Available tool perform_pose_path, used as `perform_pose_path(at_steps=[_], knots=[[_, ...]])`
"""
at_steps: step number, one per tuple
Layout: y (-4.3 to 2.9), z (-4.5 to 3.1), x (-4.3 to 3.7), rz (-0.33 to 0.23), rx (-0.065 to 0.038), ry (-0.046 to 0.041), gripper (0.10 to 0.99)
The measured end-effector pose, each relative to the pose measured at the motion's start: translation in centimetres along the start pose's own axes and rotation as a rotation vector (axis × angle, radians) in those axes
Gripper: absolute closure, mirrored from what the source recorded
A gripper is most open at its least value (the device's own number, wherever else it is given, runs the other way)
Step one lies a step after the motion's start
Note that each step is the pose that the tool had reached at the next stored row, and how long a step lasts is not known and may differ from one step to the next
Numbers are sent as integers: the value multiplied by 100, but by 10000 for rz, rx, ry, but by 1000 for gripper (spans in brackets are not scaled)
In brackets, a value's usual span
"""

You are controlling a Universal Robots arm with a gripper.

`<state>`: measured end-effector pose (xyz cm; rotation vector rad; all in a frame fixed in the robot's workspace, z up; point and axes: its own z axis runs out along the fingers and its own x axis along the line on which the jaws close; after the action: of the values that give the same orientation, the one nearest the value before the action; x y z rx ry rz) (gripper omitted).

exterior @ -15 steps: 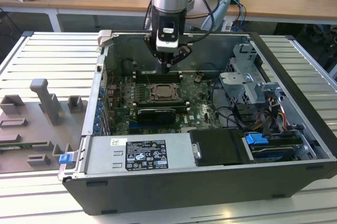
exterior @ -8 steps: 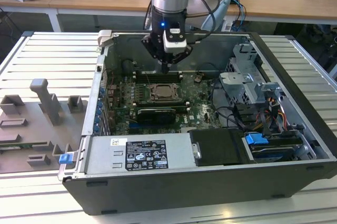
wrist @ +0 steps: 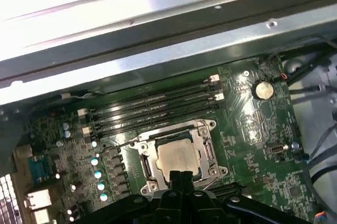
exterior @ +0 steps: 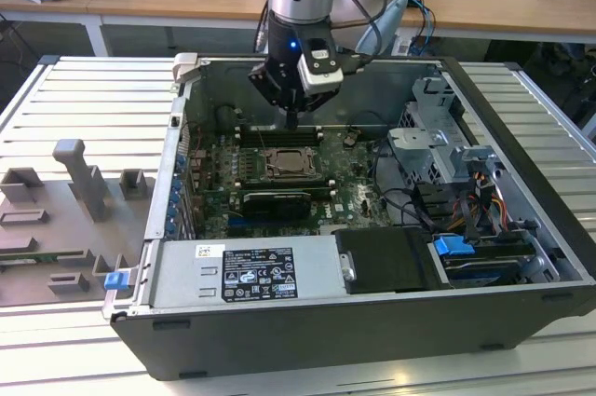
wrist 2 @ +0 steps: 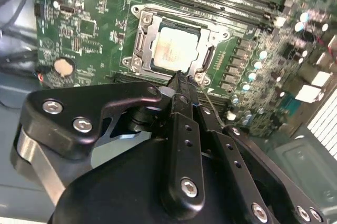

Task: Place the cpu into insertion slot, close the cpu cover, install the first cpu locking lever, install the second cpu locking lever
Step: 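Install the first cpu locking lever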

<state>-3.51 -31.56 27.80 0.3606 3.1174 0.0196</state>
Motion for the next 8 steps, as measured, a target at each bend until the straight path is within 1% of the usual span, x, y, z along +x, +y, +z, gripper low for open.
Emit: perform_pose_path(at_steps=[2, 7, 8], knots=[[0, 0, 0, -648, -2, 8, 980], [0, 1, 0, -1539, -3, 20, 980], [0, 1, 0, -1840, -4, 23, 980]])
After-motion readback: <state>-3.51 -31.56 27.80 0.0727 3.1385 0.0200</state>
